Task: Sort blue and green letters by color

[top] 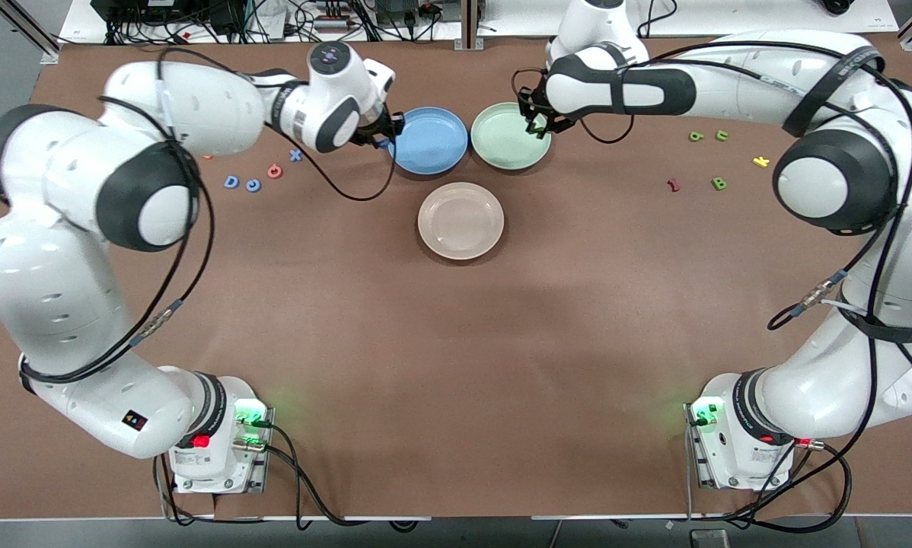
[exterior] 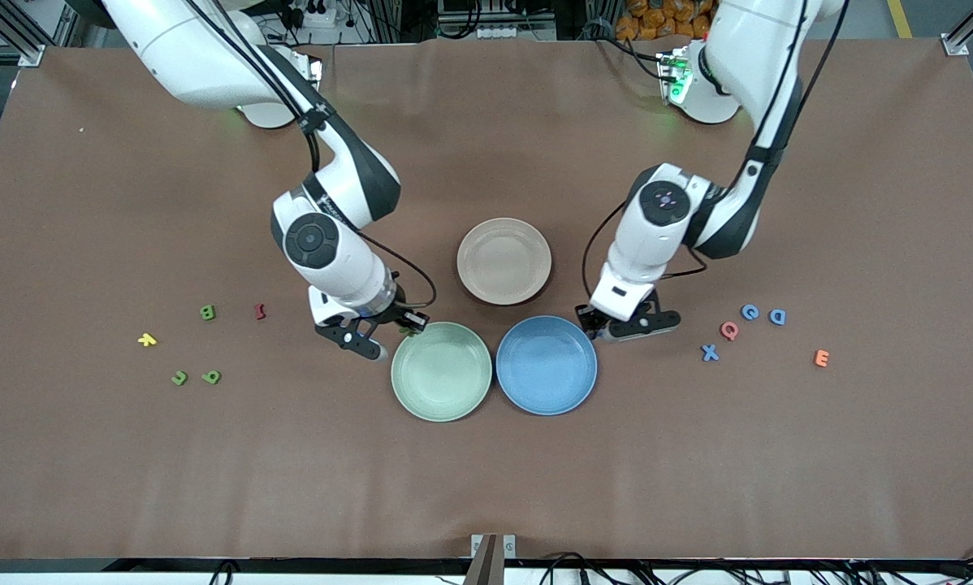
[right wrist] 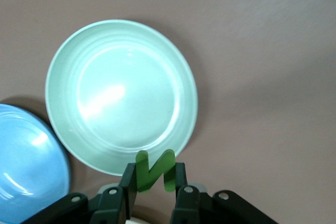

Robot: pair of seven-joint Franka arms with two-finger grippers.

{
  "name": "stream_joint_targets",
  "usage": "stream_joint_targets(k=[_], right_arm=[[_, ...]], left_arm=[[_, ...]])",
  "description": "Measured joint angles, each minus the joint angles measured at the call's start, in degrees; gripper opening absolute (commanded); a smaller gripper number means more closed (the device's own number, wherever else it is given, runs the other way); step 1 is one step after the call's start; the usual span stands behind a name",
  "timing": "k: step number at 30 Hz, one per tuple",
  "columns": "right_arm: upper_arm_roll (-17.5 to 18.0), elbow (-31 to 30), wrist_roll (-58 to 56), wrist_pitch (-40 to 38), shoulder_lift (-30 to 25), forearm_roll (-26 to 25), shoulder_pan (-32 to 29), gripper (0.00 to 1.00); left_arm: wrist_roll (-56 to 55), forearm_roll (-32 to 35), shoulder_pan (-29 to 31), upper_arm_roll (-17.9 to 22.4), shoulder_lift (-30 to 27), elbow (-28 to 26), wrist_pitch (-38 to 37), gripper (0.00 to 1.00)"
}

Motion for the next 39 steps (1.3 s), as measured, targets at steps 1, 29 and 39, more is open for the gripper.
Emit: stream_joint_targets(k=[1, 29, 39], right_arm=[[-0.01, 0.68, 0.55, 0.04, 0.54, 0.0, 0.15, 0.0], [-1.38, 10.66, 5.36, 6.02, 9.6, -0.64, 1.23, 1.0], [-1.73, 11.83, 4.72, 4.33, 8.34, -1.51, -0.43, 1.0]], left_arm=[[-1.09, 0.51, -0.34, 0.0, 1.09, 1.12, -0.02, 0.1], [-9.42, 4.7, -2.12, 0.22, 12.13, 14.3, -1.78, 1.0], [-11.36, 5.81, -2.31, 0.96, 11.48, 14.54, -3.12, 1.0]])
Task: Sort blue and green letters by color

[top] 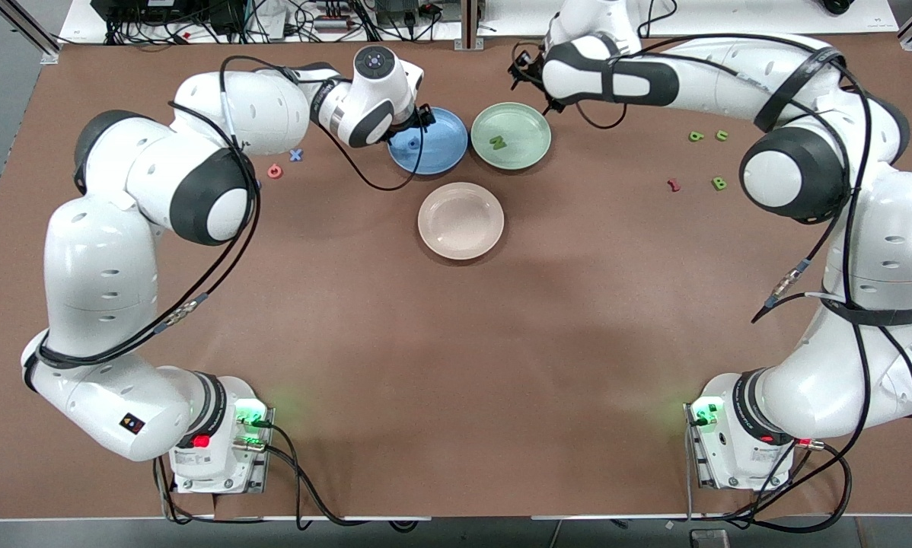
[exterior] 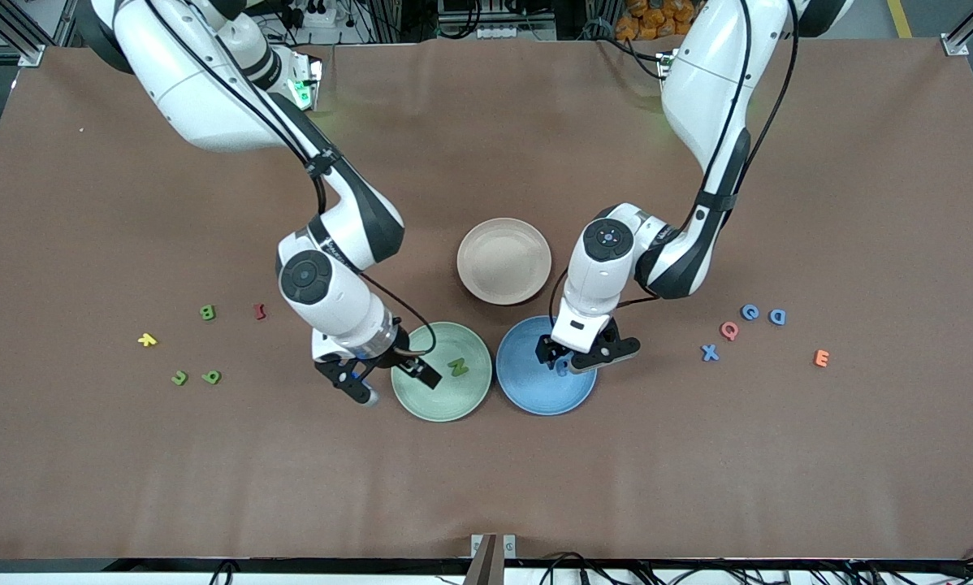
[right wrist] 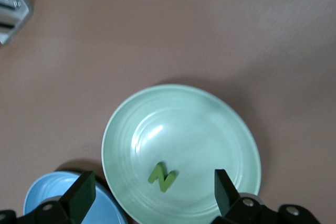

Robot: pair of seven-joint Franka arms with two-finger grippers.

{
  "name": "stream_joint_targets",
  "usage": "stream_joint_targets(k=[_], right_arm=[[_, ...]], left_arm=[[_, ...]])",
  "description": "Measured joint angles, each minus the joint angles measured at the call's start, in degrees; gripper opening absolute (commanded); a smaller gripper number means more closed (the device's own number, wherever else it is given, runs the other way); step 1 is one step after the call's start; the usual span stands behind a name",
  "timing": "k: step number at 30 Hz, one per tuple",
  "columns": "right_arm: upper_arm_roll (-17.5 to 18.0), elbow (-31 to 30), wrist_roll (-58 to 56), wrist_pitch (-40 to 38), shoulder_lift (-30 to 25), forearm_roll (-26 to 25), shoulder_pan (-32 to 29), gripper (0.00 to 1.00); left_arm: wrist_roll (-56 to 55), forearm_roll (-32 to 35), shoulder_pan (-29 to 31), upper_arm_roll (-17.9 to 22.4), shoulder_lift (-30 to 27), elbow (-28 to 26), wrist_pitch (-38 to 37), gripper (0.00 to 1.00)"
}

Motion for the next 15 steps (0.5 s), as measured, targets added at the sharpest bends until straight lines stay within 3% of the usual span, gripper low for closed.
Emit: stream_joint_targets(k=[8, 15], right_arm=[[0.02, 0.49, -6.37, -13.27, -6.63, -0.26, -5.33, 1.0], [0.04, -1.51, -12.58, -18.51, -12.53, -0.15, -12.04, 1.0]], left_arm=[[7.15, 4.73, 3.7, 0.58, -5.65, -1.93, -10.93, 1.0], [22.76, 4.78, 8.88, 0.74, -11.37, -9.49, -14.94, 1.0]])
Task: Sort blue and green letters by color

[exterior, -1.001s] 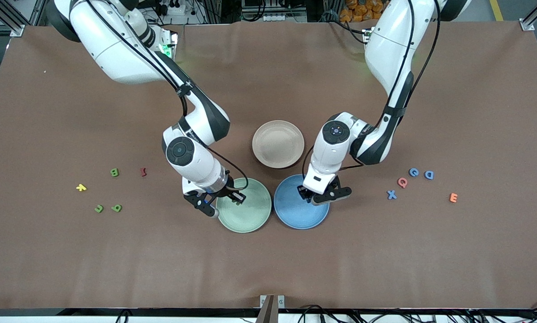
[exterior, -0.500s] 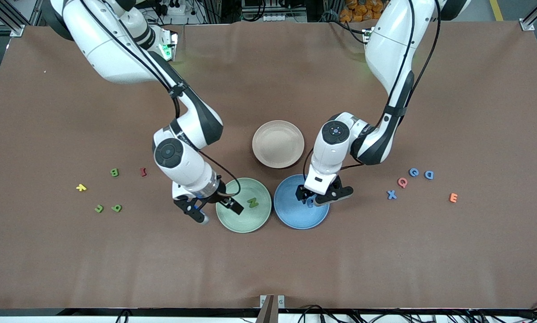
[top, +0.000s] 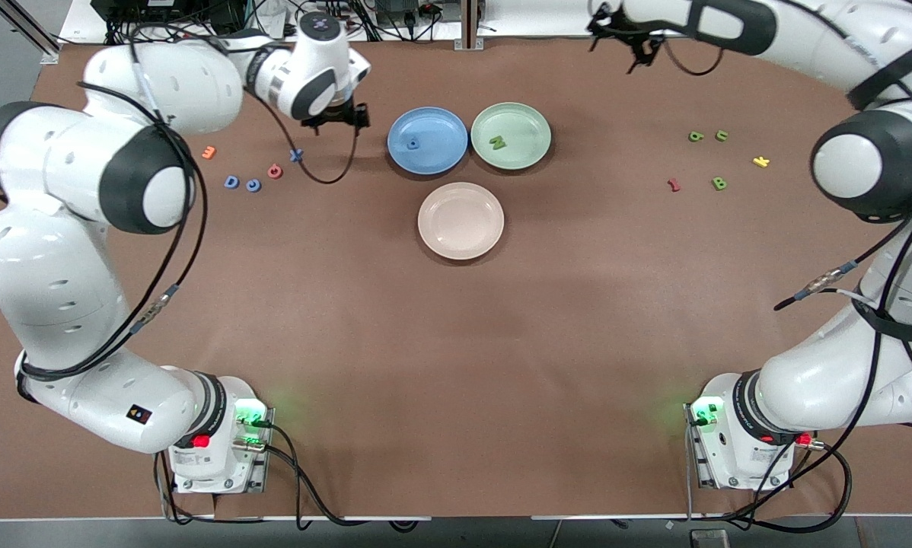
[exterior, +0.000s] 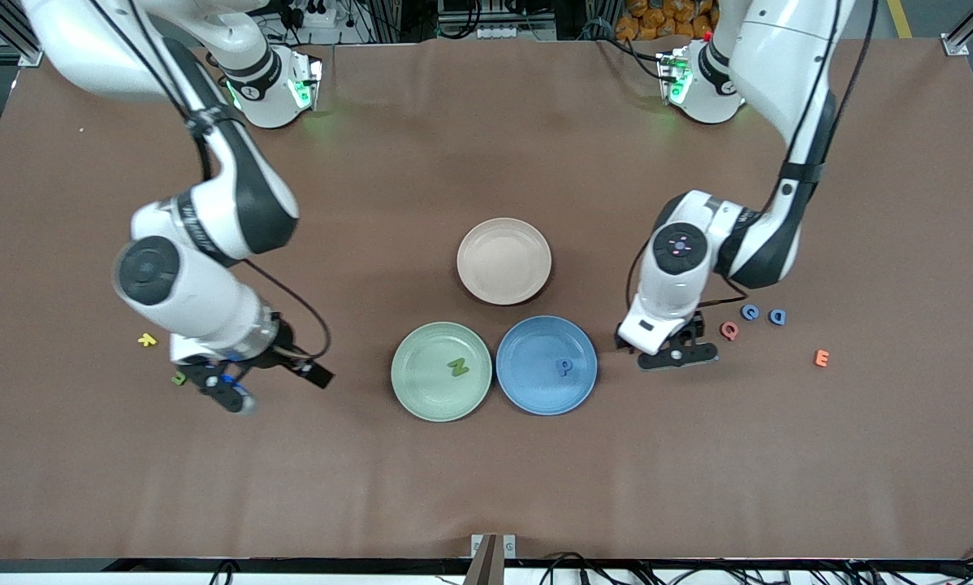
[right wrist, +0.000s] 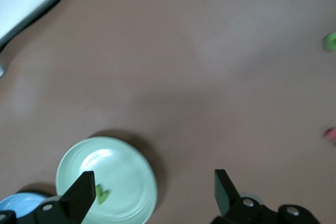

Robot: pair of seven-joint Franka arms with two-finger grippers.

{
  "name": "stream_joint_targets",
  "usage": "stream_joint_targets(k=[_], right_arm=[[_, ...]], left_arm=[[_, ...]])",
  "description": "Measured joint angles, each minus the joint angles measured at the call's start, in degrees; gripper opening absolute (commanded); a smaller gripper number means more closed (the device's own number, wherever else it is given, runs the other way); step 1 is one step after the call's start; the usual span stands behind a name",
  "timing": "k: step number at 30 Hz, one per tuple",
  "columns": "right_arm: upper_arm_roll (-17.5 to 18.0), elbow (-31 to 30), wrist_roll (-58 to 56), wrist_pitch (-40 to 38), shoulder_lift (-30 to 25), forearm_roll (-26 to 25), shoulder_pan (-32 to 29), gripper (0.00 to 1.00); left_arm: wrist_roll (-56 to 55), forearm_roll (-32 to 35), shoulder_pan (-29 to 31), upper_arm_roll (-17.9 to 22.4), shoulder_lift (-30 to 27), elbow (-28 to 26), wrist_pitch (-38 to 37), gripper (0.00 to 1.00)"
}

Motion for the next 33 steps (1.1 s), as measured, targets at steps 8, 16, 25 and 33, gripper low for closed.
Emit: stream_joint_targets(k=[8, 16, 25, 33], right_arm=[[-0.11, -4.32, -10.34, -0.21, -1.96, 0.03, -6.88, 1.0], [-0.23, -5.84, -18.36, -0.25, -1.97, 0.04, -11.84, 1.0], [-1.18, -5.97, -24.63, -1.3, -1.97, 0.04, -14.3, 1.0], [-2.55, -6.03, -31.41, -2.26, -1.98, 0.04, -16.37, 1.0]], left_arm=[[13.68, 0.02, 4.8, 0.08, -0.85, -5.36, 0.04, 1.0], [29.86, 0.05, 13.15, 0.28, -3.72, -6.82, 0.05, 1.0], [42.11, 0.06, 21.07, 0.23, -5.85, -8.24, 0.05, 1.0], [48.31, 0.06, 25.9, -0.16, -6.6, -12.56, 3.35, 1.0]])
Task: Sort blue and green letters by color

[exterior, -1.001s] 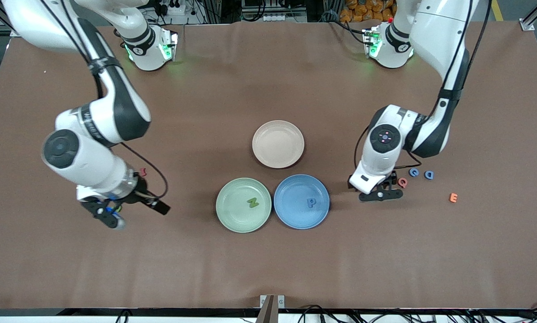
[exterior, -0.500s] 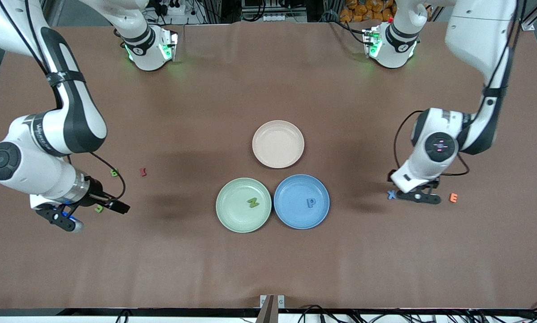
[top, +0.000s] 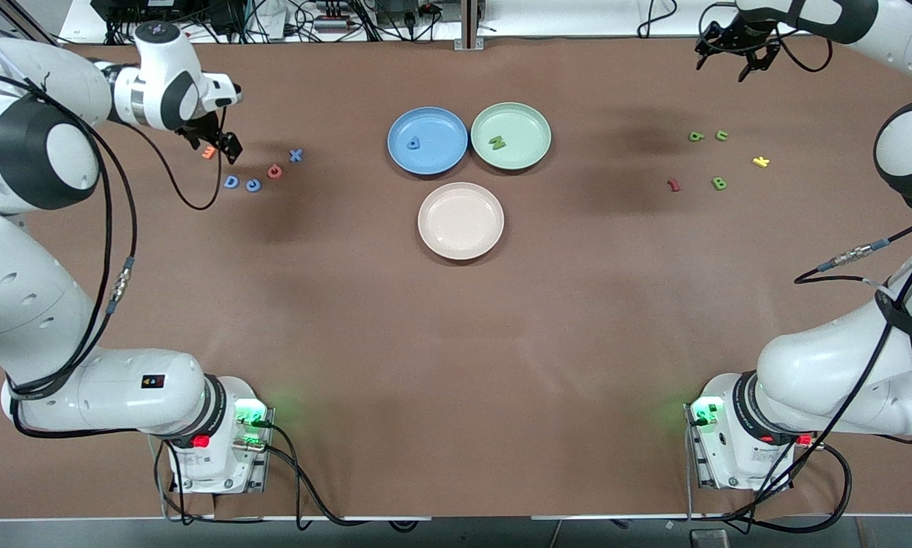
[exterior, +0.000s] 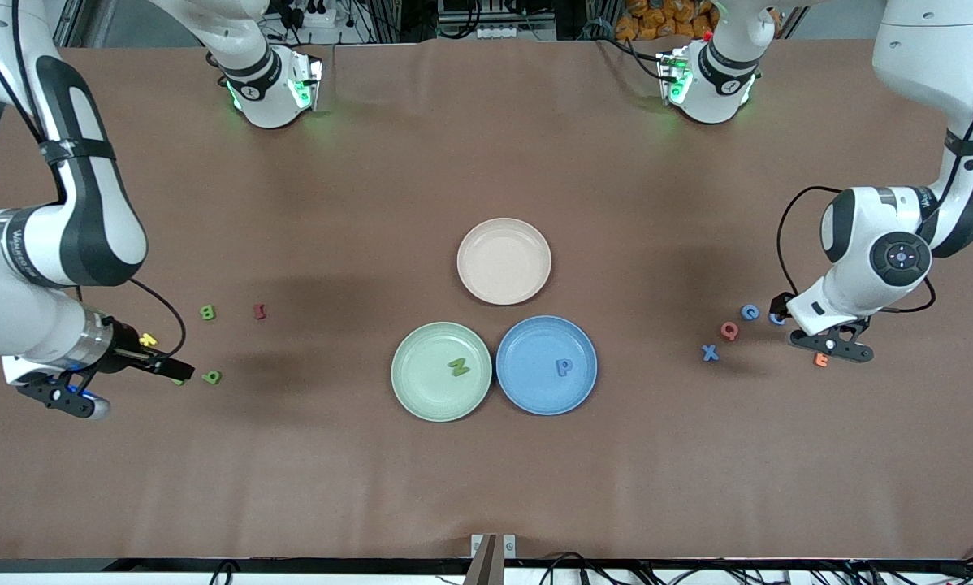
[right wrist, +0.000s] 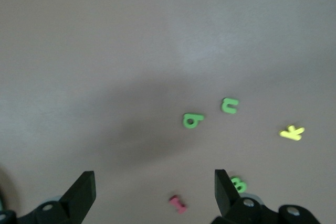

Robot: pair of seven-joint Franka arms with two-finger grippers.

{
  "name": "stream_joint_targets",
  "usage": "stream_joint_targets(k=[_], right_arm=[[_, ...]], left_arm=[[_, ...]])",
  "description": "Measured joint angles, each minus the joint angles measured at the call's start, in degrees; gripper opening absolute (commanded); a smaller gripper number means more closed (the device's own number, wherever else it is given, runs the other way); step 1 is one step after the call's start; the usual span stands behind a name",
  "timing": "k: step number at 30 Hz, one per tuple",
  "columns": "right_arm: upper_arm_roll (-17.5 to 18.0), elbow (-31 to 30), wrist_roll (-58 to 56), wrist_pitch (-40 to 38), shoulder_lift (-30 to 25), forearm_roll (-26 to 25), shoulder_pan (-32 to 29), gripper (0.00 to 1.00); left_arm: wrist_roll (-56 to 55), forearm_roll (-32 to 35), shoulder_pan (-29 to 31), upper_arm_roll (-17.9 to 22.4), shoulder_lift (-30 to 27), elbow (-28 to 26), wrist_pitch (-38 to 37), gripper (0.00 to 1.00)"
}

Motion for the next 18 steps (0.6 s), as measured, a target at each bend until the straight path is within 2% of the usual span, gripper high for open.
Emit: stream_joint_targets(k=[7, 18], right_arm=[[-1.59, -0.15, -3.45, -0.05, 0.0, 0.01, -0.76, 1.0], [-1.62, -0.95, -4.08, 0.0, 0.5, 0.14, -0.3, 1.0]], left_arm=[[0.22, -0.43, 0.32, -0.39, -0.22, -3.13, 3.37, 1.0], [0.21, -0.74, 0.32, -0.63, 0.43, -4.5, 5.3, 1.0]])
